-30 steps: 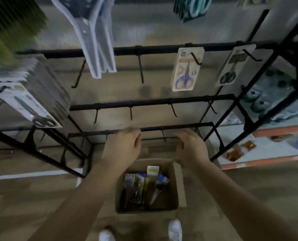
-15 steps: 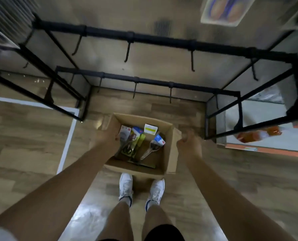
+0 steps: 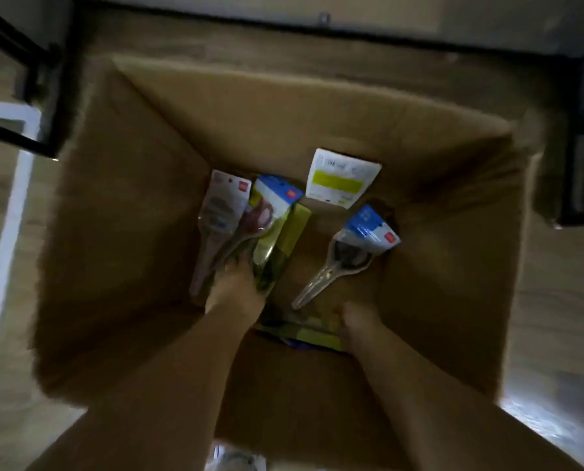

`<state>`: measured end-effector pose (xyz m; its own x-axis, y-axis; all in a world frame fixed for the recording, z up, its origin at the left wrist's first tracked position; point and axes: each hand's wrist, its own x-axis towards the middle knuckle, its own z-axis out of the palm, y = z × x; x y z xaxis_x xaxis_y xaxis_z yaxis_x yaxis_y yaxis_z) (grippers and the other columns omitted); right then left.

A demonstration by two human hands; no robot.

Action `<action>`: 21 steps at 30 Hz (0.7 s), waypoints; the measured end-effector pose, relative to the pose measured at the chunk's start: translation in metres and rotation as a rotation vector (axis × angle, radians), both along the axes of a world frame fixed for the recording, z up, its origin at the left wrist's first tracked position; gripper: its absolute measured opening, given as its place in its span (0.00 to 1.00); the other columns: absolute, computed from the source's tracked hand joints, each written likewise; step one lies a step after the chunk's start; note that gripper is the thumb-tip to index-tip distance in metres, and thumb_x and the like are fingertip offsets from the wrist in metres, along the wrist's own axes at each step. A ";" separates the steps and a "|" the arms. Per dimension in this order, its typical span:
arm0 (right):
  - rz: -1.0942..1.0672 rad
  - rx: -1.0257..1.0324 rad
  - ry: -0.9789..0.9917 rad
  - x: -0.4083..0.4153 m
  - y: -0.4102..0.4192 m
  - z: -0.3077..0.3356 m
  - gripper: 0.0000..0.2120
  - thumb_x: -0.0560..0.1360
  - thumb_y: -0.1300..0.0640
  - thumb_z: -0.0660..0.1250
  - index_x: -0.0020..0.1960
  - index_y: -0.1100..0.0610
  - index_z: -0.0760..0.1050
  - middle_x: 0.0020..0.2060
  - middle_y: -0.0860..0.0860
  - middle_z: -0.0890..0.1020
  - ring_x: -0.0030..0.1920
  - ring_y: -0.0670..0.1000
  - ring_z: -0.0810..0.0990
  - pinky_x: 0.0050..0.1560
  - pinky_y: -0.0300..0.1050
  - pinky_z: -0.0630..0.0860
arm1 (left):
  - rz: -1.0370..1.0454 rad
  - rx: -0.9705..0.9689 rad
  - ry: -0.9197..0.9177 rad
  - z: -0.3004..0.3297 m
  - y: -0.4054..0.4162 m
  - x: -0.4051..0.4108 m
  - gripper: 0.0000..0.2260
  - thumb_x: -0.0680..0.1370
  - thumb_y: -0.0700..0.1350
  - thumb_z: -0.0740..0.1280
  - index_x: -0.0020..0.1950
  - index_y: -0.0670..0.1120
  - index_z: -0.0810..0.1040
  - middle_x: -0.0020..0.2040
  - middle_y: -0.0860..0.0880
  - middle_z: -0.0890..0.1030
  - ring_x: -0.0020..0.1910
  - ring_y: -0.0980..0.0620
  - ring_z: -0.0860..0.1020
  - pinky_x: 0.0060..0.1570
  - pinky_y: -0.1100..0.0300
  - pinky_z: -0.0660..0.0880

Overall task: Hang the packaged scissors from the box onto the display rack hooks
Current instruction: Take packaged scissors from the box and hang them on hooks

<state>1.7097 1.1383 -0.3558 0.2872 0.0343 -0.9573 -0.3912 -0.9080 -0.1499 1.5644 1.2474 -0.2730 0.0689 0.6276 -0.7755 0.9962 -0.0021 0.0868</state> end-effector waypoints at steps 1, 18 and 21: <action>-0.039 0.010 -0.035 -0.002 0.002 -0.024 0.20 0.79 0.56 0.61 0.68 0.63 0.68 0.67 0.60 0.71 0.67 0.59 0.70 0.69 0.51 0.65 | -0.096 0.031 0.032 -0.026 0.002 0.000 0.36 0.77 0.49 0.64 0.77 0.40 0.47 0.76 0.38 0.54 0.75 0.40 0.55 0.71 0.46 0.58; 0.151 -0.052 -0.489 -0.034 0.044 -0.032 0.28 0.72 0.58 0.71 0.67 0.66 0.65 0.65 0.63 0.71 0.64 0.61 0.72 0.58 0.51 0.69 | -0.219 0.277 0.119 -0.095 0.000 0.025 0.45 0.75 0.53 0.66 0.76 0.40 0.37 0.75 0.39 0.50 0.73 0.41 0.54 0.65 0.45 0.62; 0.091 0.040 -0.483 -0.037 0.037 -0.025 0.27 0.73 0.63 0.70 0.68 0.65 0.64 0.64 0.62 0.73 0.63 0.60 0.74 0.56 0.47 0.70 | -0.236 0.330 0.144 -0.096 0.000 0.031 0.36 0.78 0.46 0.60 0.76 0.39 0.39 0.74 0.39 0.54 0.72 0.41 0.56 0.63 0.45 0.65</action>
<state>1.6723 1.1751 -0.3805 0.6920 0.1141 -0.7128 -0.1879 -0.9249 -0.3304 1.5957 1.2474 -0.3690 0.1461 0.8238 -0.5477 0.9670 -0.2357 -0.0965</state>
